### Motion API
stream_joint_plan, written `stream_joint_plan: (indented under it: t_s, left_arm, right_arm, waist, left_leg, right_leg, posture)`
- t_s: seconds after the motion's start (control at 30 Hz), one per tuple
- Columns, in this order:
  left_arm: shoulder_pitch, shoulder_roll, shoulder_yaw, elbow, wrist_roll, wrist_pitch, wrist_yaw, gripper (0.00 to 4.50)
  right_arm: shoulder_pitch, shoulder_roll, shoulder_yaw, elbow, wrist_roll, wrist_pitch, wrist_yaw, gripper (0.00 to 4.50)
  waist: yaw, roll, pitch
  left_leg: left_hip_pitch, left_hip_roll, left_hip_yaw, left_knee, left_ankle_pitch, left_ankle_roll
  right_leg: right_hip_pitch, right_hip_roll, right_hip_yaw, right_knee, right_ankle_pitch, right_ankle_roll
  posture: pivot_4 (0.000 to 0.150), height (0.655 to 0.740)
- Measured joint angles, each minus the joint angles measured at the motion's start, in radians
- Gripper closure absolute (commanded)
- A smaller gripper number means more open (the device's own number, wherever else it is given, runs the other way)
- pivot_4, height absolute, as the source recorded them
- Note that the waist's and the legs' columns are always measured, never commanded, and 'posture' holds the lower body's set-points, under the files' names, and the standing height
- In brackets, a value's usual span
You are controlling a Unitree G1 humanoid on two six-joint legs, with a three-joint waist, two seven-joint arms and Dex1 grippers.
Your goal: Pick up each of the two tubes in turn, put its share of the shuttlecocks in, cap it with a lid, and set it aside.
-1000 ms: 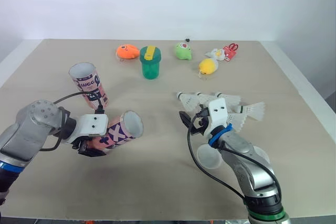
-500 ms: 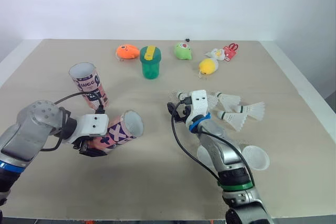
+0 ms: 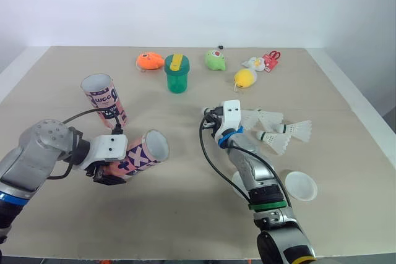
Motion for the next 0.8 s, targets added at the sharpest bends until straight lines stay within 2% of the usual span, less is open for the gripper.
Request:
stream_joint_plan:
  t_s: [0.07, 0.13, 0.23, 0.33, 0.43, 0.53, 0.6, 0.7, 0.77, 0.8]
  left_arm:
    - [0.000, 0.000, 0.000, -0.001, 0.000, 0.000, 0.000, 1.06]
    - [0.000, 0.000, 0.000, -0.002, -0.001, 0.000, -0.002, 1.06]
    - [0.000, 0.000, 0.000, -0.004, -0.001, 0.000, 0.000, 1.06]
    - [0.002, 0.000, -0.001, -0.004, -0.004, -0.002, 0.000, 1.06]
    - [0.000, 0.000, -0.001, 0.004, -0.004, -0.004, -0.001, 1.06]
    - [-0.016, -0.002, -0.012, 0.020, 0.003, -0.008, -0.006, 1.06]
    - [-0.026, -0.011, -0.018, 0.029, 0.003, -0.011, -0.006, 1.06]
    - [-0.036, -0.016, -0.021, 0.047, 0.003, -0.015, -0.015, 1.06]
    - [-0.042, -0.019, -0.025, 0.047, 0.004, -0.015, -0.019, 1.06]
    - [-0.043, -0.019, -0.026, 0.046, 0.004, -0.015, -0.020, 1.06]
  right_arm:
    - [0.018, 0.004, 0.005, -0.044, 0.019, 0.022, 0.022, 4.43]
    - [0.059, -0.007, 0.020, -0.164, 0.068, 0.074, 0.084, 4.43]
    - [0.075, -0.074, 0.059, -0.323, 0.143, 0.134, 0.202, 4.43]
    - [0.075, -0.228, 0.053, -0.534, 0.300, 0.220, 0.401, 4.43]
    - [0.067, -0.365, 0.060, -0.648, 0.426, 0.323, 0.551, 4.43]
    - [-0.013, -0.468, 0.161, -0.678, 0.447, 0.393, 0.662, 4.43]
    - [-0.052, -0.470, 0.212, -0.683, 0.441, 0.398, 0.692, 4.43]
    - [-0.137, -0.471, 0.303, -0.647, 0.353, 0.355, 0.720, 4.43]
    - [-0.156, -0.460, 0.337, -0.614, 0.315, 0.336, 0.720, 3.78]
    - [-0.156, -0.427, 0.368, -0.581, 0.289, 0.325, 0.716, 3.63]
  waist:
    - [0.000, 0.000, 0.000]
    - [0.001, 0.001, 0.000]
    - [0.002, 0.001, 0.001]
    - [0.003, 0.001, 0.001]
    - [0.003, 0.001, 0.001]
    - [0.002, 0.002, 0.001]
    - [0.003, 0.002, 0.001]
    - [0.003, 0.001, 0.001]
    - [0.003, 0.001, 0.000]
    - [0.004, 0.001, 0.000]
  left_leg:
    - [0.000, 0.000, 0.000, 0.000, 0.000, 0.000]
    - [0.000, 0.000, 0.000, -0.001, 0.000, 0.000]
    - [0.000, 0.000, -0.001, -0.001, 0.000, 0.000]
    - [0.000, 0.000, 0.000, 0.000, 0.000, 0.000]
    - [0.001, 0.000, 0.000, 0.000, 0.000, 0.000]
    - [0.001, 0.001, 0.000, -0.001, 0.001, 0.001]
    - [0.001, 0.001, -0.001, -0.001, 0.001, 0.002]
    - [0.001, 0.001, 0.000, 0.000, 0.001, 0.002]
    - [0.001, 0.001, 0.000, 0.000, 0.001, 0.002]
    - [0.000, 0.000, 0.000, 0.000, 0.001, 0.002]
  right_leg:
    - [0.000, 0.000, 0.000, 0.000, 0.000, 0.000]
    - [0.000, 0.000, 0.000, 0.000, 0.000, 0.001]
    - [0.000, -0.001, 0.000, 0.000, -0.001, 0.001]
    - [0.001, -0.001, -0.001, -0.001, -0.001, 0.000]
    - [0.001, -0.001, -0.001, 0.000, -0.001, -0.001]
    - [0.000, 0.000, -0.001, 0.000, 0.000, -0.003]
    - [0.000, 0.001, -0.002, 0.000, 0.000, -0.004]
    - [0.000, 0.000, -0.002, 0.000, 0.000, -0.003]
    - [0.000, 0.000, -0.002, 0.000, 0.001, -0.003]
    - [0.000, 0.000, -0.002, 0.000, 0.000, -0.003]
  posture:
    - [0.150, 0.7400]
    - [0.150, 0.7400]
    - [0.150, 0.7400]
    - [0.150, 0.7400]
    - [0.150, 0.7400]
    - [0.150, 0.7400]
    - [0.150, 0.7400]
    - [0.150, 0.7400]
    - [0.150, 0.7400]
    - [0.150, 0.7400]
